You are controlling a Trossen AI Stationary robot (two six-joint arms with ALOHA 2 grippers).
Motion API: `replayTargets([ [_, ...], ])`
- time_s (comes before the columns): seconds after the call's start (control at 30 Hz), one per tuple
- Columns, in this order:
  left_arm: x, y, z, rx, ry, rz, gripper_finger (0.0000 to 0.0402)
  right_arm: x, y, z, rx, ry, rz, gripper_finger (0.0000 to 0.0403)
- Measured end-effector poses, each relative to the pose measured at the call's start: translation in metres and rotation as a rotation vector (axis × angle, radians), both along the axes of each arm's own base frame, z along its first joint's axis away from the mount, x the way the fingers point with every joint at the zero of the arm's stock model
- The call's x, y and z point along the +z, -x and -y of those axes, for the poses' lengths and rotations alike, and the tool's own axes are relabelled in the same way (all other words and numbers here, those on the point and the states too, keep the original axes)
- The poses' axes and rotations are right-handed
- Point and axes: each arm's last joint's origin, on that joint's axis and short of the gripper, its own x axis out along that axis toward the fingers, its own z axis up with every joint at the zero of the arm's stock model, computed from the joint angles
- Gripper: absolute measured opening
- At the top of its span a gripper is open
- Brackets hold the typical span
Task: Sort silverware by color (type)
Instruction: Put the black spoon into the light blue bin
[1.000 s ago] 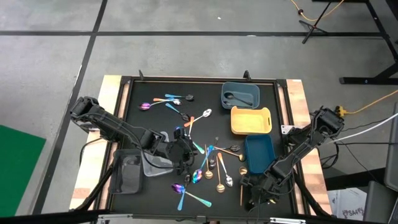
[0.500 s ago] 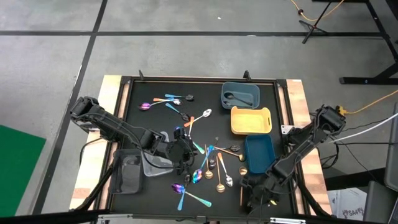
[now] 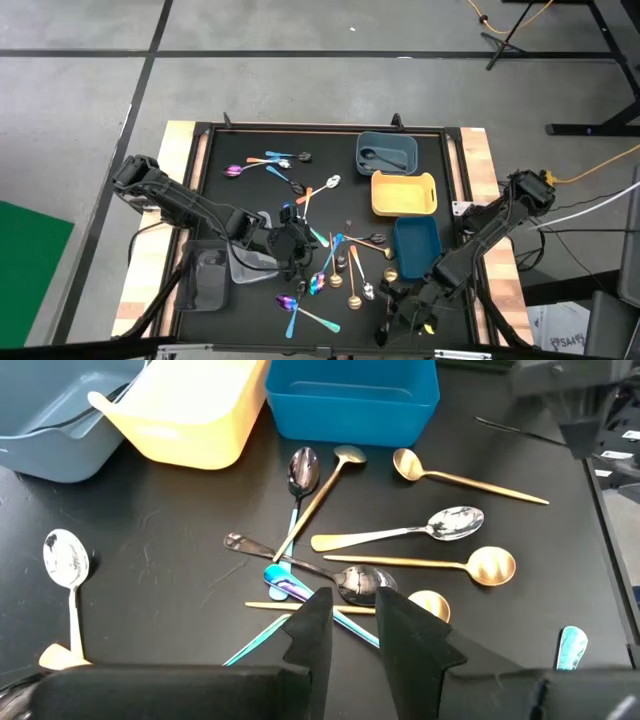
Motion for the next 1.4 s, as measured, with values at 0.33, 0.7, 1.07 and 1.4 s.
replayTargets([
  [0.33, 0.0, 0.0, 0.0, -0.005, -0.006, -0.001, 0.0075, 0.031, -0.041, 0.043, -0.211, 0.103, 0.029, 0.0],
  [0.7, 0.0, 0.0, 0.0, -0.006, -0.007, -0.007, 0.0075, 0.073, -0.068, 0.109, -0.332, 0.286, -0.034, 0.0],
  [1.07, -0.005, 0.004, -0.002, -0.008, -0.03, -0.069, 0.0075, 0.082, -0.077, 0.195, -0.484, 0.381, -0.161, 0.0],
  [1.4, -0.005, 0.005, -0.002, -0.008, -0.033, -0.077, 0.0075, 0.082, -0.066, 0.302, -0.728, 0.396, -0.234, 0.0],
])
